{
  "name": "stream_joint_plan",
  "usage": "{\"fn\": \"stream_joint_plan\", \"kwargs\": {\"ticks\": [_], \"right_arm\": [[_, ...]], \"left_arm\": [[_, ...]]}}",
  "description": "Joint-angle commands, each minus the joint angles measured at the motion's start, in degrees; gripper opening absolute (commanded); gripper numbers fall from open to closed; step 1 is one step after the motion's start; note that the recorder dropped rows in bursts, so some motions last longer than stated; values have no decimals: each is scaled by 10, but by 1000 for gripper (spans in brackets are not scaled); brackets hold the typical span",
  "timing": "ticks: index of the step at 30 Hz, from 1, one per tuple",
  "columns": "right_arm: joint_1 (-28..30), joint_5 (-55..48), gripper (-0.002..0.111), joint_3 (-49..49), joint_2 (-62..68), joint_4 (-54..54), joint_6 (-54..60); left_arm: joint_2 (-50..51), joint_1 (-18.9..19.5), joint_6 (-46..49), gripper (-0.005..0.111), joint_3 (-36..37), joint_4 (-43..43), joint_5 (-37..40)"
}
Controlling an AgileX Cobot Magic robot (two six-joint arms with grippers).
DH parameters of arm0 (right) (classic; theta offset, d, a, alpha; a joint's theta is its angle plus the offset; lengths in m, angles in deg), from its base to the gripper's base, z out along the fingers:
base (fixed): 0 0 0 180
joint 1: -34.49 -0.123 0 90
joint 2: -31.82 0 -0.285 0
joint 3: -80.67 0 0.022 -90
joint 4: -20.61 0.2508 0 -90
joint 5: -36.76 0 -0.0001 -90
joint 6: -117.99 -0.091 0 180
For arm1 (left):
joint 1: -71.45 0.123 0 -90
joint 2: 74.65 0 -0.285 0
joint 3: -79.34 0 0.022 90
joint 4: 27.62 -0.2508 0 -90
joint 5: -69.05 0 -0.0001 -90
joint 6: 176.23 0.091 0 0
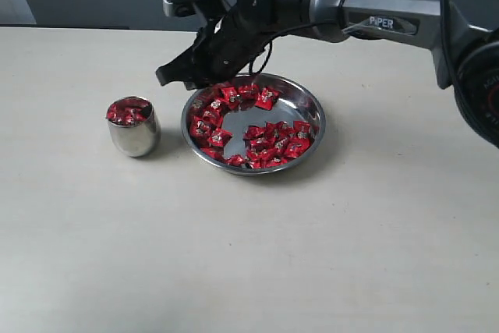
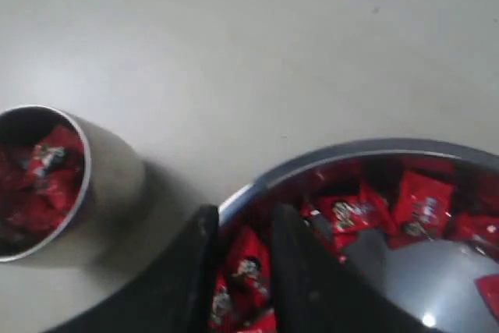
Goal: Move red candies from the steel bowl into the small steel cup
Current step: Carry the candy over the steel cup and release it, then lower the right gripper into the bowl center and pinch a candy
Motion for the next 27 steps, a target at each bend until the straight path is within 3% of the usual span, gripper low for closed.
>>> {"fn": "stream_joint_plan", "kwargs": {"ticks": [1,9,21,27], "right_arm": [[33,-58,25,-1,-7,-6,-6],[60,-110,25,-1,-6,-40,-6],[61,-94,25,-1,39,-119,-29],[61,-119,54,-1,47,-119,-29]], "left_arm": [[-3,1,0,0,2,6,-3],[-3,1,0,0,2,6,-3],[-3,1,0,0,2,6,-3],[-3,1,0,0,2,6,-3]]}}
